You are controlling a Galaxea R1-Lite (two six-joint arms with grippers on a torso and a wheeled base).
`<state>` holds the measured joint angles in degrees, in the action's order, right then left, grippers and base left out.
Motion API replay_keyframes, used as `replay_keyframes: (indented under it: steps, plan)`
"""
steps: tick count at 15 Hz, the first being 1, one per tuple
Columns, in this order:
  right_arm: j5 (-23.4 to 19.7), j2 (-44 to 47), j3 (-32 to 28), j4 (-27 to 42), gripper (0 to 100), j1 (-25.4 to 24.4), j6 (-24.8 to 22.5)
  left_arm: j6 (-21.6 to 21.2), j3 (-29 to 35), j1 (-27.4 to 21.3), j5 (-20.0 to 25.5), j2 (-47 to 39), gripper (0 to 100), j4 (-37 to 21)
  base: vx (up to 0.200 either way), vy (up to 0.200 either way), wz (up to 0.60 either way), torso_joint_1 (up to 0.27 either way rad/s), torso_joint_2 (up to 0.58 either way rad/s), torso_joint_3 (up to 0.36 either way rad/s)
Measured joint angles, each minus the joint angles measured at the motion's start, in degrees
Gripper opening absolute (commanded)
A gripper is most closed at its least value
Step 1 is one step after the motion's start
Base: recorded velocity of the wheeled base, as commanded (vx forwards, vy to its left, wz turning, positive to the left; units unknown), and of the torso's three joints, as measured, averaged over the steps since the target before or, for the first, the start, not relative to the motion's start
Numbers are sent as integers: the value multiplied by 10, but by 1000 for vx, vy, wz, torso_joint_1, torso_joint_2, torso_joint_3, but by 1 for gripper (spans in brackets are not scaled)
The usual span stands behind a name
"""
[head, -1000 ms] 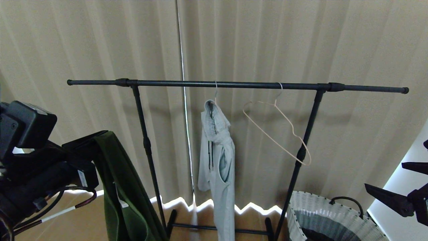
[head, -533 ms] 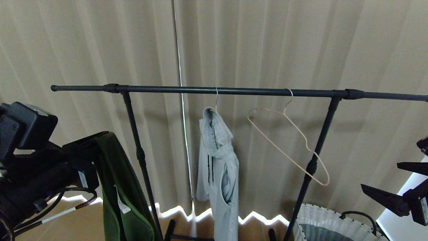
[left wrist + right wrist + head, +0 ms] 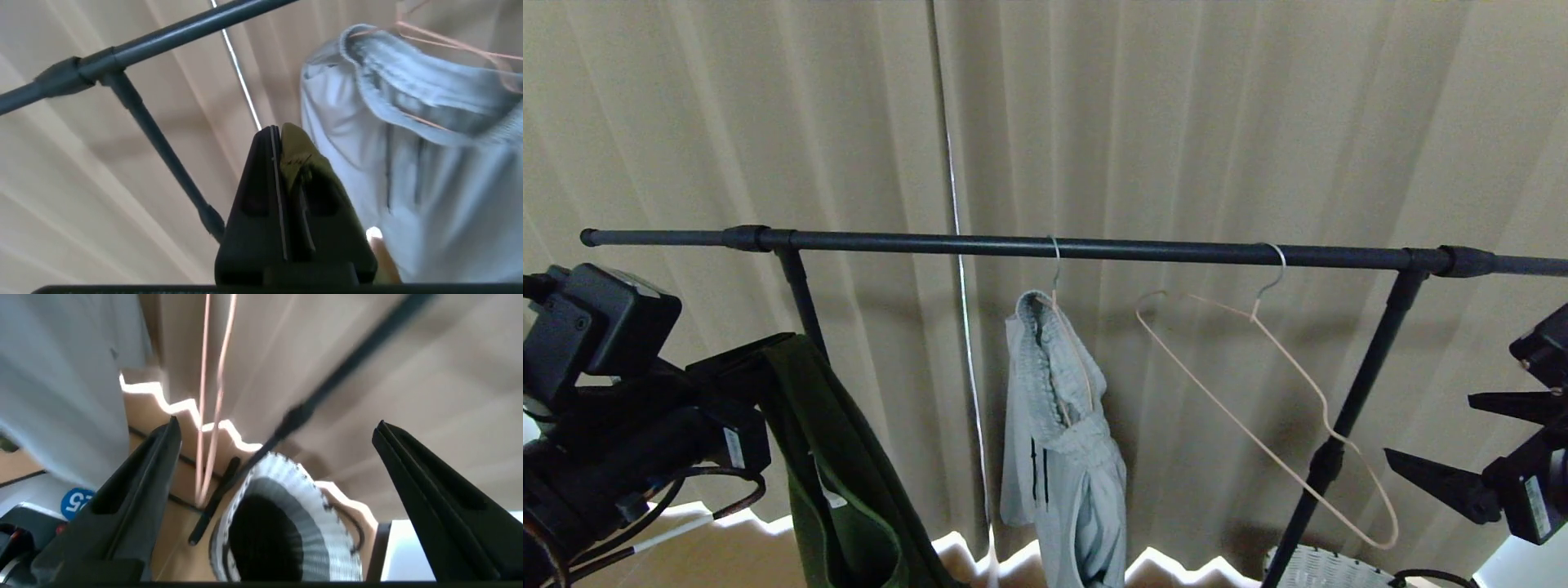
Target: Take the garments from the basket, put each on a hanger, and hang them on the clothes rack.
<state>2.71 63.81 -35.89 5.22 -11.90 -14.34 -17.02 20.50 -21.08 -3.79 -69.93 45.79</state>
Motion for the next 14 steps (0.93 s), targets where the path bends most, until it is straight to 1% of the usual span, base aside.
replay_keyframes:
  steps: [2, 4, 6, 9, 14]
  plan:
    - [-1, 30, -8, -20, 100, -3, 2, 0, -6, -2, 0, -1, 0, 0, 0, 0, 0, 0, 0, 0]
    - [-1, 61, -11, -60, 100, -7, 3, 0, -11, -3, 0, -1, 0, 0, 0, 0, 0, 0, 0, 0]
    - [-1, 100, -14, -87, 100, -22, 12, 0, -19, -3, 0, 0, 0, 0, 0, 0, 0, 0, 0, 0]
    - [-1, 155, -32, -93, 100, -50, 44, 0, -23, -3, 0, 0, 0, 0, 0, 0, 0, 0, 0, 0]
    - [-1, 245, -80, -94, 100, -57, 105, 0, -24, -4, 0, 0, 0, 1, 0, 0, 0, 0, 0, 0]
